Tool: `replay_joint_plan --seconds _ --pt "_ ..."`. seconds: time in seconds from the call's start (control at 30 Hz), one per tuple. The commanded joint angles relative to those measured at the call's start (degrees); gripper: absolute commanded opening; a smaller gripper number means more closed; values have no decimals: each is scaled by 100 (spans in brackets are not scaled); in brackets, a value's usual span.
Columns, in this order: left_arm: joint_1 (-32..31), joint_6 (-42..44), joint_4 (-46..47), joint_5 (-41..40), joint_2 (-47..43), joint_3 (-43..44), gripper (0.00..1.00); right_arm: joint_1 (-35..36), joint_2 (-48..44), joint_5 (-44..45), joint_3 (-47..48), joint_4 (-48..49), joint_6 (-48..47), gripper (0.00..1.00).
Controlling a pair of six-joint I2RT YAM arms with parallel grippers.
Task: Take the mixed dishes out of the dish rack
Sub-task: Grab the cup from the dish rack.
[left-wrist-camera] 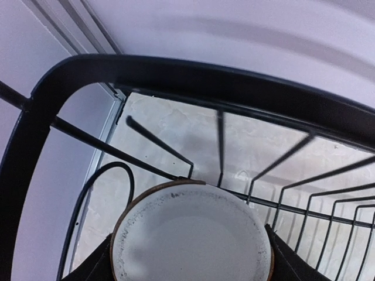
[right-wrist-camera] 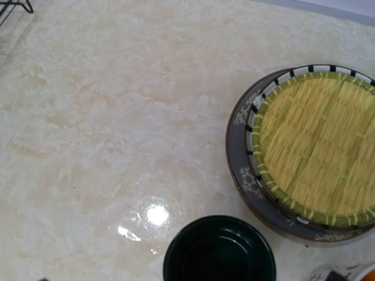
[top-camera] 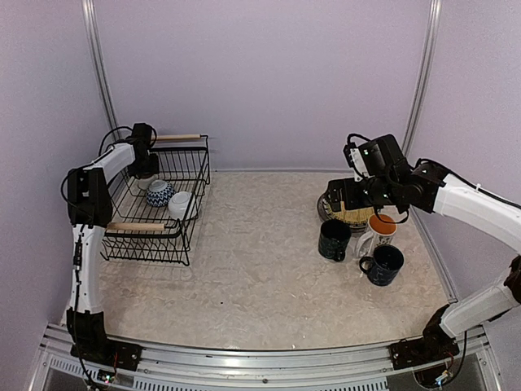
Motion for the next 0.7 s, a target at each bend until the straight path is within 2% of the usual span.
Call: replay_joint_plan --seconds 0.0,0.23,0.43,0.53,0.67 --pt "-216 166 61 -138 -554 -213 48 39 -251 9 -15 -89 167 100" --pt "-423 16 -139 -52 -1592 -522 44 35 39 91 211 -317 379 100" --pt "-590 -189 -408 123 -2457 -736 44 39 290 699 323 -445 1371 100" --pt "-610 -586 -550 760 -2999 -1013 44 47 99 404 327 -181 1368 100" --pt "-610 -1189 -435 2109 -3726 -1680 44 23 -486 -334 -191 754 1040 100"
